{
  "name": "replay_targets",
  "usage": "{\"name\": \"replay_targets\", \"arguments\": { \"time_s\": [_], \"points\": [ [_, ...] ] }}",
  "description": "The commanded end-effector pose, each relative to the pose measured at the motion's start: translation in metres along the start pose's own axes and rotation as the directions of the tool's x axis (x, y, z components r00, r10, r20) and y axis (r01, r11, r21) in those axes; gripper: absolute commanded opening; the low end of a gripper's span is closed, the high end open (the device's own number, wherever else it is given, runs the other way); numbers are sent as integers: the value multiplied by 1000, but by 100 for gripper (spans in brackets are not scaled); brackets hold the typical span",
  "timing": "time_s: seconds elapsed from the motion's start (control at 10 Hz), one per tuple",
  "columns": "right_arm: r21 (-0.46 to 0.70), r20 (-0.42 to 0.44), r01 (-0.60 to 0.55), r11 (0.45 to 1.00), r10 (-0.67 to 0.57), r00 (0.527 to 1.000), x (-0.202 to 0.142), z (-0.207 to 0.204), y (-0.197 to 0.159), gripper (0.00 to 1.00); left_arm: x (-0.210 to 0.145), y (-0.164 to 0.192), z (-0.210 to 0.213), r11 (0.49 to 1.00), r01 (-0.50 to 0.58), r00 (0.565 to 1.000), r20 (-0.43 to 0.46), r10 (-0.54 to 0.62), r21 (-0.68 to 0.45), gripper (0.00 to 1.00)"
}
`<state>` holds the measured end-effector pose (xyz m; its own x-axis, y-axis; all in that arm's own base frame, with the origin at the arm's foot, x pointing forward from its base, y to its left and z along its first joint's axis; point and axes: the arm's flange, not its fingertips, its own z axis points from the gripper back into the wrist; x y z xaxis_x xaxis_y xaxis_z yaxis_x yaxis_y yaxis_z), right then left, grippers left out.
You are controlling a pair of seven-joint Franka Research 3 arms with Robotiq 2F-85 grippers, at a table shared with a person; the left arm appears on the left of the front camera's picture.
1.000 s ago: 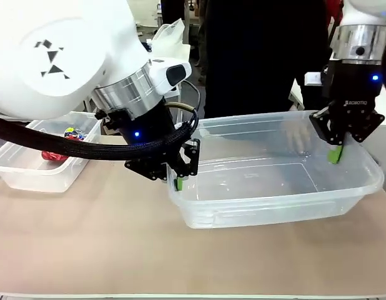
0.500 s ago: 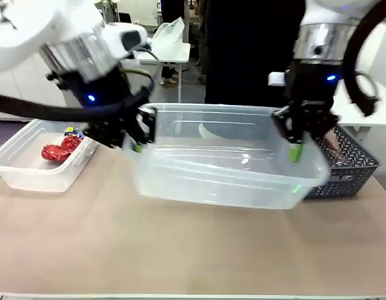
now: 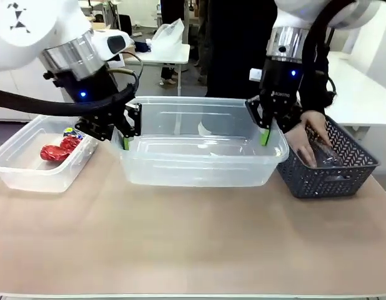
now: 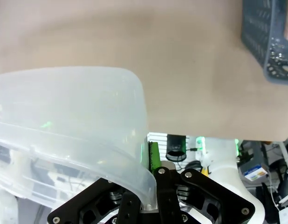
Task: Sort the waste into each basket.
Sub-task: Pick up the Organizing box on the right side of the table and lift it, then offer the picked Organizing box to the human.
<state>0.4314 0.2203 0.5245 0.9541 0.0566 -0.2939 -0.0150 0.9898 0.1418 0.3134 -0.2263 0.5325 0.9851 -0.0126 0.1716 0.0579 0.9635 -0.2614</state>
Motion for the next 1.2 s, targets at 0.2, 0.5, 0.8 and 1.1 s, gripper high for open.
{"name": "replay_targets", "arguments": {
  "time_s": [0.2, 0.5, 0.8, 1.1],
  "points": [
    [5, -30, 8, 1000, -8, 1000, 7, 0, -4, 3, -2, 0, -7, 1000, 11, 1000, 7, -11, -4, 6],
    [5, -30, 8, 1000, -8, 1000, 7, 0, -4, 3, -2, 0, -7, 1000, 11, 1000, 7, -11, -4, 6],
    [5, -30, 8, 1000, -8, 1000, 7, 0, -4, 3, -2, 0, -7, 1000, 11, 1000, 7, -11, -4, 6],
    [5, -30, 8, 1000, -8, 1000, 7, 0, -4, 3, -2, 0, -7, 1000, 11, 1000, 7, -11, -4, 6]
  ]
}}
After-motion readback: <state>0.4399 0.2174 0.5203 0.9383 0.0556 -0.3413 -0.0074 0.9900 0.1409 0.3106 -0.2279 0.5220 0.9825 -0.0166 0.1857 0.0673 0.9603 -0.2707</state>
